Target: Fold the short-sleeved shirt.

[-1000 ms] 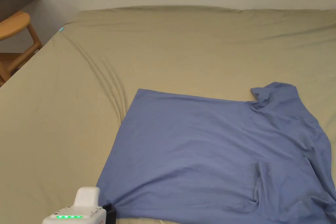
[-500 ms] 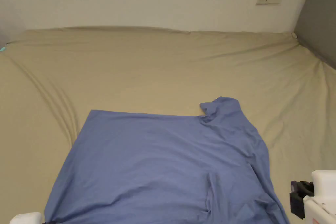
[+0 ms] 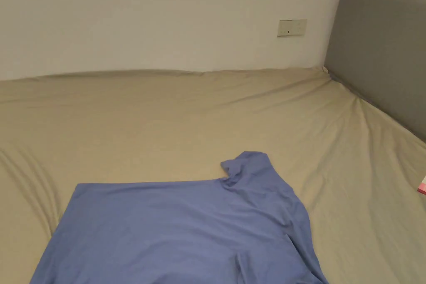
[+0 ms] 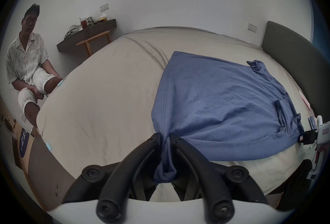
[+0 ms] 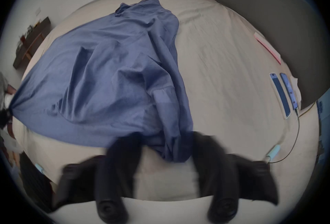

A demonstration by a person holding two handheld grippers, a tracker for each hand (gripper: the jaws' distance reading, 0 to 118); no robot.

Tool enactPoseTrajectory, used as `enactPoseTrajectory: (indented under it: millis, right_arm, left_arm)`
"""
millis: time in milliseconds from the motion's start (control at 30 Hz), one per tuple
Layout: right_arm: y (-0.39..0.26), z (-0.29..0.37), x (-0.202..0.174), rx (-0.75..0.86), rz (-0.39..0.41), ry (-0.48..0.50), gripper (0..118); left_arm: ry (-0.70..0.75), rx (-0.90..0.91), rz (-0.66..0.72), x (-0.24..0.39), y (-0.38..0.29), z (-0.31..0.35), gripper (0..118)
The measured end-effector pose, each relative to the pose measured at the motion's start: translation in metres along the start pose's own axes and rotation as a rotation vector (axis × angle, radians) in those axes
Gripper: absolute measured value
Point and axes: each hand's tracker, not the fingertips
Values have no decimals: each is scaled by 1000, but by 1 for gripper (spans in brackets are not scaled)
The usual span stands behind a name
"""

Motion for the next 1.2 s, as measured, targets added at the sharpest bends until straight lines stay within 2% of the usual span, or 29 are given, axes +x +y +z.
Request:
enactPoseTrajectory:
  millis: [67, 167, 267, 433, 633, 900, 1200]
  right_arm:
    - [2, -10, 8, -2, -2, 52, 9]
    - [0, -19, 8, -5, 56, 36, 8]
    - [-7, -3, 20, 86, 3, 88, 7]
    - [-24, 31, 30, 232, -34, 153, 7]
    - [-30, 65, 32, 318, -14, 170, 7]
    - [-41, 100, 30, 303, -7, 189, 7]
    - [-34, 90, 25, 239, 5, 143, 7]
  left_arm:
    - [2, -8, 3, -2, -1, -5, 7]
    - [1, -22, 18, 0, -5, -4, 7]
    - [-12, -31, 64, -4, -7, -2, 7]
    - [-21, -15, 77, -11, -8, -6, 7]
    - [-30, 14, 74, -12, -10, 20, 7]
    - [-18, 28, 109, -32, -25, 44, 7]
    - [-18, -30, 62, -17, -28, 32, 7]
